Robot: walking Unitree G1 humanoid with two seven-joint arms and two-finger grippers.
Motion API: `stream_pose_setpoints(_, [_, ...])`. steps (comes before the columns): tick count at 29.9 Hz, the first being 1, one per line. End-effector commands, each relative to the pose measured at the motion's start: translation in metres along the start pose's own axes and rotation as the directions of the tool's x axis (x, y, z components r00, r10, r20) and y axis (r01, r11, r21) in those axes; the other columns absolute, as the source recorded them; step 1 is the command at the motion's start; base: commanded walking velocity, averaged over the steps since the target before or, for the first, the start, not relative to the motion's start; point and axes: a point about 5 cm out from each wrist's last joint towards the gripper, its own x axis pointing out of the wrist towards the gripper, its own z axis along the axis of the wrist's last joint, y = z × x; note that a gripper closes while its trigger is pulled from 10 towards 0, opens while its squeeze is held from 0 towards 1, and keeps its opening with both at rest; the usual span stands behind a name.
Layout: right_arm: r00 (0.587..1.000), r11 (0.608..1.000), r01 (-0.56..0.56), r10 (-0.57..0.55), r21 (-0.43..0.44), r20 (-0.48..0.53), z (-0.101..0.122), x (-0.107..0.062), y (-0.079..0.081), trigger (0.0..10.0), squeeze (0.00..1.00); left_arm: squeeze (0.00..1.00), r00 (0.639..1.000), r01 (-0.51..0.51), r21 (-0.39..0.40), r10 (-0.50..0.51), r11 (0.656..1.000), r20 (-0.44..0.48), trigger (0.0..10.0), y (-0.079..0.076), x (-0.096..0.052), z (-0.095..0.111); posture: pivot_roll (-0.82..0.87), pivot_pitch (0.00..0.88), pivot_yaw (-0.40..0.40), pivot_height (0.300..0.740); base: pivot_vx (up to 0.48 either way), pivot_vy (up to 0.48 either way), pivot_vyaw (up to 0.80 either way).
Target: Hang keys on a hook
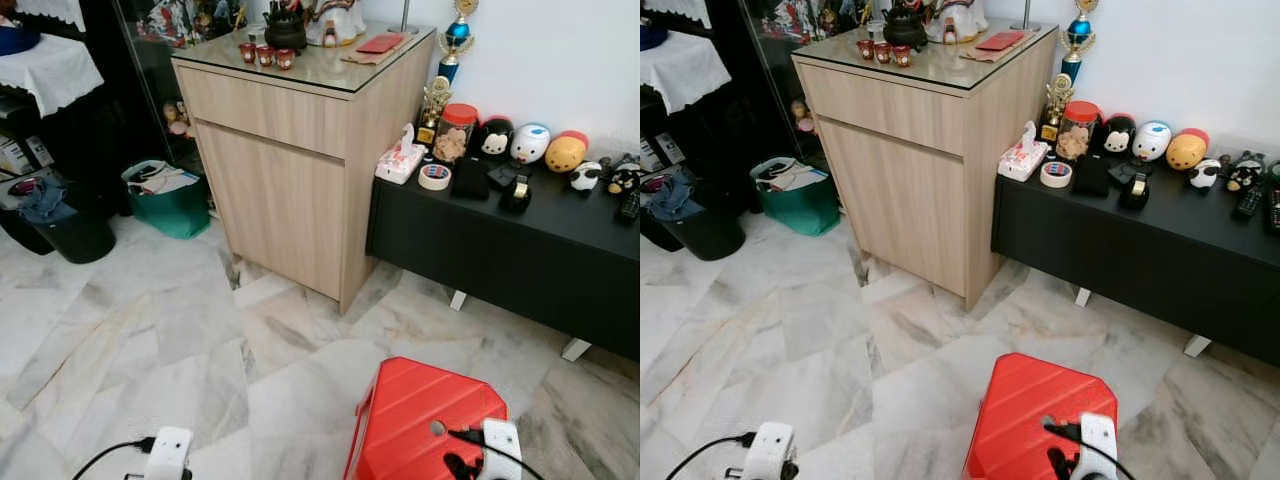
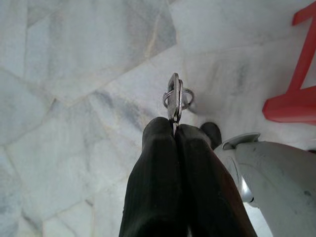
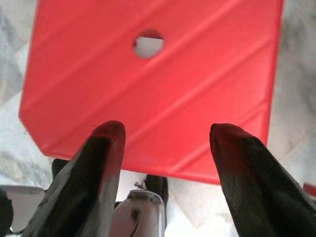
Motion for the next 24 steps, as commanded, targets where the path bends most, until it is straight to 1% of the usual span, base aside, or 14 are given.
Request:
stream_pose_setpoints(1, [1.000,0.999,0.016,-0.016,0.030,0.015,-0.0022,-0.0005,-0.0001,10.0,0.00,0.00,1.000,-0.010,-0.023,0.010,1.000,-0.014,10.0,-0.0007,-0.0007,-0.0044,-0.04,0.000,0.042,0.740,0.000,0.000,0.00])
stream_pose_setpoints(4, [1.000,1.000,0.011,-0.012,0.027,0.015,-0.0052,-0.0008,0.0011,10.0,0.00,0.00,1.000,-0.022,-0.041,0.021,0.999,-0.015,10.0,0.0008,-0.0009,-0.0048,-0.04,0.000,0.047,0.740,0.000,0.000,0.00])
stream_pose_setpoints(5, [1.000,1.000,0.014,-0.014,0.024,0.007,-0.0104,-0.0015,0.0020,10.0,0.00,0.00,0.999,-0.036,-0.085,0.034,0.996,-0.021,10.0,0.0021,-0.0008,-0.0050,-0.04,0.000,0.048,0.740,0.000,0.000,0.00])
stream_pose_setpoints(6, [1.000,1.000,0.018,-0.018,0.026,0.005,-0.0116,-0.0016,0.0020,10.0,0.00,0.00,0.999,-0.037,-0.101,0.035,0.994,-0.023,10.0,0.0019,-0.0006,-0.0045,-0.05,0.000,0.038,0.740,0.000,0.000,0.00])
stream_pose_setpoints(9, [1.000,1.000,0.020,-0.020,0.011,0.011,-0.0078,-0.0009,0.0021,10.0,0.00,0.00,0.999,-0.036,-0.104,0.035,0.994,-0.019,10.0,0.0009,-0.0001,-0.0030,-0.05,0.000,0.032,0.740,0.000,0.000,0.00])
stream_pose_setpoints(10, [1.000,1.000,0.018,-0.018,-0.024,0.005,-0.0057,-0.0006,0.0014,10.0,0.00,0.00,0.999,-0.035,-0.109,0.034,0.993,-0.014,10.0,-0.0010,0.0006,-0.0013,-0.05,0.000,0.025,0.740,0.000,0.000,0.00])
stream_pose_setpoints(11, [1.000,1.000,0.018,-0.018,-0.024,0.005,-0.0057,-0.0006,0.0014,10.0,0.00,0.00,0.999,-0.035,-0.109,0.034,0.993,-0.014,10.0,-0.0010,0.0006,-0.0013,-0.05,0.000,0.025,0.740,0.000,0.000,0.00])
stream_pose_setpoints(12, [1.000,0.997,0.014,-0.014,-0.075,0.000,-0.0044,-0.0006,0.0003,10.0,0.00,0.00,0.999,-0.032,-0.110,0.030,0.993,-0.014,10.0,-0.0031,0.0009,-0.0009,-0.05,0.000,0.019,0.740,0.000,0.000,0.00])
stream_pose_setpoints(13, [1.000,0.996,0.016,-0.016,-0.086,0.001,-0.0032,-0.0008,-0.0017,10.0,0.00,0.00,1.000,-0.023,-0.101,0.021,0.995,-0.014,10.0,-0.0059,0.0013,-0.0005,-0.04,0.000,0.014,0.740,0.000,0.000,0.00])
stream_pose_setpoints(16, [1.000,0.996,0.031,-0.030,-0.081,0.006,-0.0022,-0.0009,-0.0038,10.0,0.00,0.00,1.000,-0.014,-0.085,0.013,0.996,-0.016,10.0,-0.0079,0.0014,-0.0009,-0.04,0.000,0.014,0.740,0.000,0.000,0.00])
stream_pose_setpoints(19, [0.999,0.997,0.033,-0.033,-0.075,0.006,-0.0023,-0.0009,-0.0035,10.0,0.00,0.00,1.000,-0.019,-0.093,0.018,0.995,-0.020,10.0,-0.0065,0.0011,-0.0020,-0.05,0.000,0.017,0.740,0.000,0.000,0.00])
stream_pose_setpoints(21, [1.000,0.993,0.014,-0.014,-0.121,-0.002,-0.0032,-0.0006,-0.0009,10.0,0.00,0.00,0.999,-0.022,-0.086,0.020,0.996,-0.024,10.0,-0.0045,0.0007,-0.0031,-0.06,0.000,0.022,0.740,0.000,0.000,0.00])
stream_pose_setpoints(24, [1.000,0.991,0.010,-0.011,-0.134,-0.008,-0.0040,-0.0005,0.0003,10.0,0.00,0.00,0.999,-0.024,-0.087,0.021,0.996,-0.024,10.0,-0.0037,0.0005,-0.0031,-0.06,0.000,0.025,0.740,0.000,0.000,0.00])
